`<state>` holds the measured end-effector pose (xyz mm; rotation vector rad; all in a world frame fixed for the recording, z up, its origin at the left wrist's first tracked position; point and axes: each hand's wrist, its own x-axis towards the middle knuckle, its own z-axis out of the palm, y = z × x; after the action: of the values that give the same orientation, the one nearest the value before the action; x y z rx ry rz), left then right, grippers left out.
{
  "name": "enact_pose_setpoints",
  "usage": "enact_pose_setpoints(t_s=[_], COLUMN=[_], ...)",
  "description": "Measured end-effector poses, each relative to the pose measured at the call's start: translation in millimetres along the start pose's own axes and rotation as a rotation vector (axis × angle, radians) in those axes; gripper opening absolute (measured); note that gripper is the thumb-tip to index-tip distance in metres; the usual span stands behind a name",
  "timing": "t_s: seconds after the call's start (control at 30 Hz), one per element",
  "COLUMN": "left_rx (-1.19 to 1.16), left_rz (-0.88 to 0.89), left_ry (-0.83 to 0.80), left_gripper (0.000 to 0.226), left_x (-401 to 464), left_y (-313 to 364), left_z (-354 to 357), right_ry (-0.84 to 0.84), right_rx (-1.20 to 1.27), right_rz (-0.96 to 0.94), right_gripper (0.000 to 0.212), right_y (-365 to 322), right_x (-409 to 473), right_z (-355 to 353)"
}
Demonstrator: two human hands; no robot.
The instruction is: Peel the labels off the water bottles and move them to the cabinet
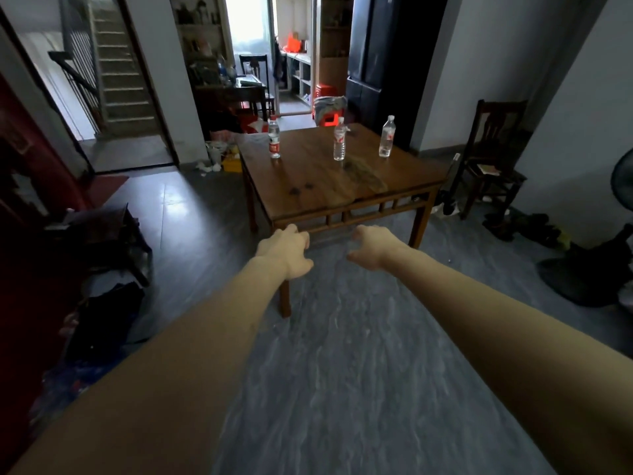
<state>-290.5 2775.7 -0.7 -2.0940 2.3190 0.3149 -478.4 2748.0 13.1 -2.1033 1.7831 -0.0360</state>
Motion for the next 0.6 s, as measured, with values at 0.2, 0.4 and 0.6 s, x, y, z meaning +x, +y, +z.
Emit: enact_pose_setpoints(t_s=[0.2, 0.4, 0.6], left_rx=[0.015, 0.022, -0.043], left_rz=[-0.057, -0.064, -0.100], left_ry=[-0.026, -0.044, -0.011], left_gripper=[0.039, 0.039, 0.035], left_x=[77, 159, 247], left_y=[-31, -71, -129], left_z=[-9, -11, -35], right_ry=[-0.024, -0.012, -0.004], right_rx=[0.009, 0.034, 0.015], right_rz=[-0.045, -0.074, -0.081], right_gripper=[0.052, 0.050, 0.052], right_y=[2, -9, -39], right_x=[83, 168, 270], right_z=[-11, -16, -41])
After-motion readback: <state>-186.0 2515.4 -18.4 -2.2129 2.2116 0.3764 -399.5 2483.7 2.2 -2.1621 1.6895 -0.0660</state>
